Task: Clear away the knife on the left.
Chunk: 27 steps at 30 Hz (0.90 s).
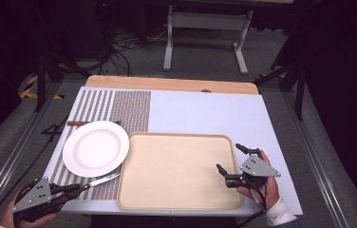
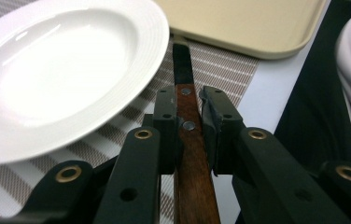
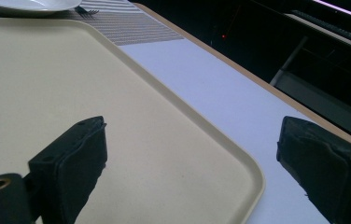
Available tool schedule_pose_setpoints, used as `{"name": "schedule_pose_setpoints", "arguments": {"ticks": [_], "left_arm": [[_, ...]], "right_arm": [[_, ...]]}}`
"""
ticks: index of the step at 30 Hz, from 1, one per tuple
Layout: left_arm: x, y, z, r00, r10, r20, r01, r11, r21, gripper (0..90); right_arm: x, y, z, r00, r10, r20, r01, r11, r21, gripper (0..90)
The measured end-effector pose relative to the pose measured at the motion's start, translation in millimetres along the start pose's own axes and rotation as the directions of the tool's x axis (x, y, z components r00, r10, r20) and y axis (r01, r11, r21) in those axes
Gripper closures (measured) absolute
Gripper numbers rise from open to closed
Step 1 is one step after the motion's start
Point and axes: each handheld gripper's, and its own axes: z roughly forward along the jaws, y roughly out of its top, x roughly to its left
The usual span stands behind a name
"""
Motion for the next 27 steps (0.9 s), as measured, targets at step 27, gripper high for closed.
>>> {"name": "schedule_pose_setpoints", "arguments": {"ticks": [27], "left_arm": [[7.9,-3.6,2.9,0.9991,-0.042,-0.011,0.042,0.9965,0.072,82.1]], "right_arm": [[2.2,-4.0,3.0,1.0000,-0.007,-0.006,0.007,0.999,0.038,9.4]]}}
